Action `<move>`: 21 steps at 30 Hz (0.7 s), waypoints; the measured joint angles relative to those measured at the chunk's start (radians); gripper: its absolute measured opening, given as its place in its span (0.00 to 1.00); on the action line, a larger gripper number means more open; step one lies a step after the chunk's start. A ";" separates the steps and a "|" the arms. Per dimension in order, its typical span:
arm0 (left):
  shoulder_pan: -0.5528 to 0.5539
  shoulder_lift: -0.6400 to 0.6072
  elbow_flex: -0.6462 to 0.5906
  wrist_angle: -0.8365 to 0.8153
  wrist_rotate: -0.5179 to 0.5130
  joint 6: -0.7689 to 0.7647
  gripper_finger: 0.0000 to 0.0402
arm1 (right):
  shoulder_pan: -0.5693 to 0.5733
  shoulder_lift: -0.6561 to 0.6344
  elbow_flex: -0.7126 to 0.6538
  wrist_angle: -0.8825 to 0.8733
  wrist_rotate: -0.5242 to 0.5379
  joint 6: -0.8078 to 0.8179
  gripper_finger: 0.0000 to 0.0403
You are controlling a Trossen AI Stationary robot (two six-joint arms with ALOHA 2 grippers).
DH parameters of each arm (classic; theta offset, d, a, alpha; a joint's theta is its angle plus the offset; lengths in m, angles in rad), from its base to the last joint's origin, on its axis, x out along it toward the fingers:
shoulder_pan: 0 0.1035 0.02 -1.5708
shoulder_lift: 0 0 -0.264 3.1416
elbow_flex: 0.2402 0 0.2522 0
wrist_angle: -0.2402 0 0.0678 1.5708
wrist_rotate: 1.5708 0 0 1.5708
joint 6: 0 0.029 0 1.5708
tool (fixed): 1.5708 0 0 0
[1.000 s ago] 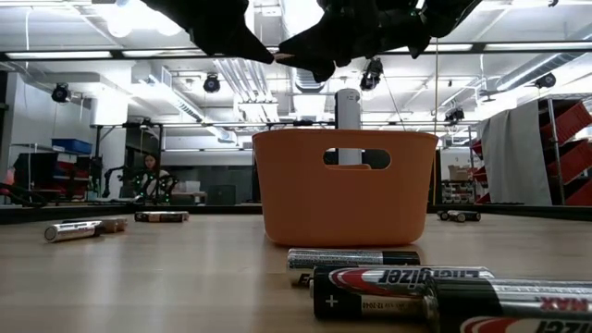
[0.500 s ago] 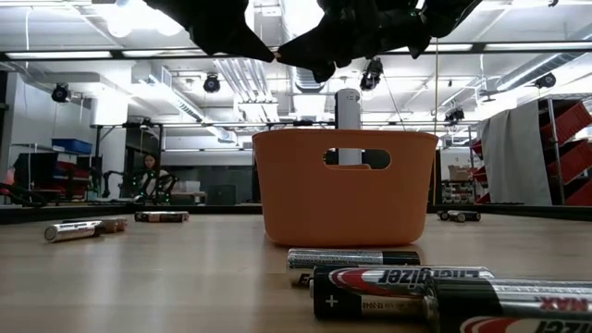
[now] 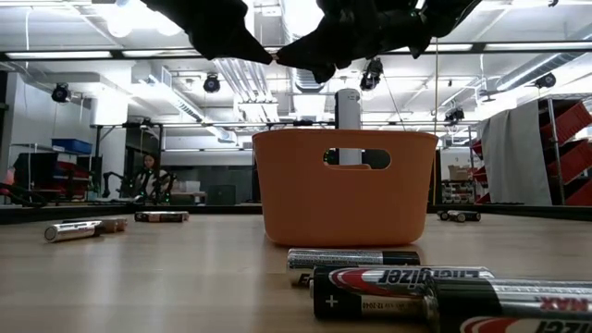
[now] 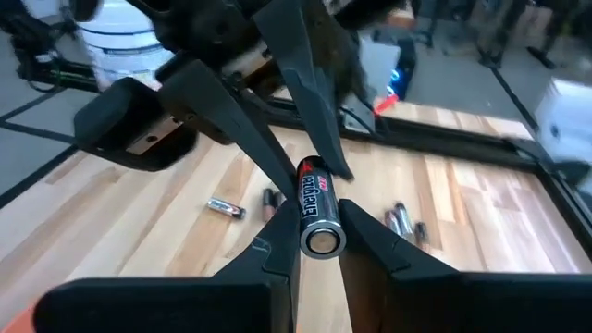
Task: Sort batteries
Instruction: Put the silver battery into the yellow bin
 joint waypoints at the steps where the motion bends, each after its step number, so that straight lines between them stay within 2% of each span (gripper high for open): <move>1: 0.000 0.000 0.000 -0.009 -0.008 -0.008 0.18 | -0.003 -0.003 0.000 -0.016 0.015 -0.001 0.11; 4: 0.000 -0.002 0.000 -0.050 -0.043 -0.053 0.25 | -0.019 -0.004 0.024 -0.120 0.081 -0.010 0.11; 7: 0.000 -0.002 0.000 -0.119 -0.122 -0.103 0.30 | -0.044 -0.002 0.084 -0.281 0.183 -0.016 0.11; 10: 0.000 -0.002 0.000 -0.171 -0.154 -0.137 0.34 | -0.084 0.013 0.151 -0.457 0.264 -0.029 0.11; 14: 0.001 -0.002 0.000 -0.176 -0.155 -0.146 0.36 | -0.159 0.059 0.219 -0.626 0.266 -0.028 0.11; 18: 0.003 -0.002 0.000 -0.177 -0.155 -0.136 0.36 | -0.226 0.125 0.246 -0.650 0.266 -0.030 0.12; 21: 0.007 -0.002 0.000 -0.184 -0.155 -0.128 0.36 | -0.258 0.183 0.258 -0.657 0.266 -0.027 0.21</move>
